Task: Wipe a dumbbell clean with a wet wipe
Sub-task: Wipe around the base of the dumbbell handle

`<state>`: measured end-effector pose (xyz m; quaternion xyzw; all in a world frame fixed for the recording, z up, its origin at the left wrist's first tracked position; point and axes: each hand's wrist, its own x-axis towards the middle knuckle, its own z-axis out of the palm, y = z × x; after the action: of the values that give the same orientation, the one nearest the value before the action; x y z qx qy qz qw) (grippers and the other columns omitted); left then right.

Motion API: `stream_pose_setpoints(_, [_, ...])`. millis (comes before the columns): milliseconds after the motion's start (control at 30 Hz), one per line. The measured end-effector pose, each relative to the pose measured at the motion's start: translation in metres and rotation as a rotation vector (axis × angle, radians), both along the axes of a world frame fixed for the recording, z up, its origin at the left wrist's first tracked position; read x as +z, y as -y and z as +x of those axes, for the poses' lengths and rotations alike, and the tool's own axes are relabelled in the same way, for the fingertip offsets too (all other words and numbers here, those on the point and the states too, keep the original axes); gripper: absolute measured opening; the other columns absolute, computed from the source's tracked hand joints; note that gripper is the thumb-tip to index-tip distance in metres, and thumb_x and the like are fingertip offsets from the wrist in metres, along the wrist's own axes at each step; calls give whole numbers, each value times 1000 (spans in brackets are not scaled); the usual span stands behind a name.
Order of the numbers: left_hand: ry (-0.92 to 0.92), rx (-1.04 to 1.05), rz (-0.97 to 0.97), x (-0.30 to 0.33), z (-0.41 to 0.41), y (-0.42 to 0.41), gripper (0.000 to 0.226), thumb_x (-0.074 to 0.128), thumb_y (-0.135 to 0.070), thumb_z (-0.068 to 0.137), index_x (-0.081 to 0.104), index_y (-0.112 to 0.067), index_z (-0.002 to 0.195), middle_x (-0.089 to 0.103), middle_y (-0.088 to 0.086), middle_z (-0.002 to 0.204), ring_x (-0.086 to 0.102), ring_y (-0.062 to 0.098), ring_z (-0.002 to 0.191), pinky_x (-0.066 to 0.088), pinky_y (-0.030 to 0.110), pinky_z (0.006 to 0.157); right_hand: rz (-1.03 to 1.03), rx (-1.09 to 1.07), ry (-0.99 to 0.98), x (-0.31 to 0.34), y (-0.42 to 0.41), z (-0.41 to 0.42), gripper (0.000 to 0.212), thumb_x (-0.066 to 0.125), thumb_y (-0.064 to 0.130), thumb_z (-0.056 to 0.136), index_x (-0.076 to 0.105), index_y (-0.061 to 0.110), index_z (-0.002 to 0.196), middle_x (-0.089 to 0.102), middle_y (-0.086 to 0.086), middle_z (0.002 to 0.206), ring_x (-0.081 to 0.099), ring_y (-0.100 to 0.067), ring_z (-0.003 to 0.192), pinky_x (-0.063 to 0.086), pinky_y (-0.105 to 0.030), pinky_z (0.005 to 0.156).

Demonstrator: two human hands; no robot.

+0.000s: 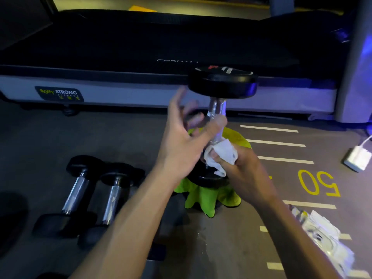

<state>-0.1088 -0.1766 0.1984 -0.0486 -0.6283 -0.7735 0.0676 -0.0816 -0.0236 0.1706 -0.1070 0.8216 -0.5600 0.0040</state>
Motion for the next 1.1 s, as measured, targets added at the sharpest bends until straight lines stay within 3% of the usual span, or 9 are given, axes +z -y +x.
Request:
stream_pose_setpoints(100, [41,-30,-205,-19,10,-1,25,78,-28,90,71,-18,111,79,-2,93,73,7,83,56,25,74,166,-63,-152,-5,8,5,21,60,9,101,64,14,81,62,5,68,46,-12,63,43,-31,61])
stream_pose_setpoints(167, [11,-17,-263,-22,14,5,9,73,-30,97,72,-22,101,80,-1,92,73,11,83,58,28,76,200,-72,-191,-2,12,10,30,56,-2,96,59,19,75,58,4,63,42,-6,58,39,-24,55])
stream_pose_setpoints(300, [-6,9,-338,-17,19,11,28,62,-41,99,72,-17,108,78,11,100,73,24,89,57,39,84,197,-93,-181,4,15,15,26,54,2,88,55,20,70,45,6,58,34,-3,56,29,-21,51])
stream_pose_setpoints(400, [-3,46,-322,-13,29,16,26,58,-24,107,69,-1,106,71,26,99,63,14,81,51,25,75,151,-147,-164,4,26,24,16,52,7,82,58,16,71,40,5,58,30,-5,57,25,-23,50])
stream_pose_setpoints(533, [54,78,-311,-11,61,45,23,53,-17,109,69,-2,101,74,9,87,65,8,77,53,19,72,35,-131,-173,-1,54,56,13,55,13,84,63,17,74,44,9,57,35,-1,56,32,-26,50])
stream_pose_setpoints(733, [233,146,-610,-18,168,142,43,59,-50,103,70,-9,97,76,14,92,73,25,84,58,51,84,-164,6,123,-18,102,118,21,67,17,95,69,9,75,61,-7,63,47,-3,63,44,-35,53])
stream_pose_setpoints(867, [412,192,-911,-44,258,203,56,49,-70,95,61,-16,86,68,3,73,63,26,68,54,50,69,-338,175,548,-26,132,164,18,68,18,98,78,6,88,77,1,75,70,-5,67,50,-18,58])
stream_pose_setpoints(1000, [750,172,-1164,-99,323,226,69,35,-86,88,52,-19,82,65,-1,71,63,24,71,55,43,72,-184,305,700,-55,151,188,24,68,32,97,77,11,93,80,-3,87,77,-15,85,62,-31,77])
stream_pose_setpoints(1100, [979,165,-1188,-146,344,223,46,50,-62,102,45,-24,76,62,-3,79,63,25,85,45,36,71,-43,376,739,-78,161,195,23,69,36,93,76,14,94,80,-4,91,77,-18,92,60,-42,89])
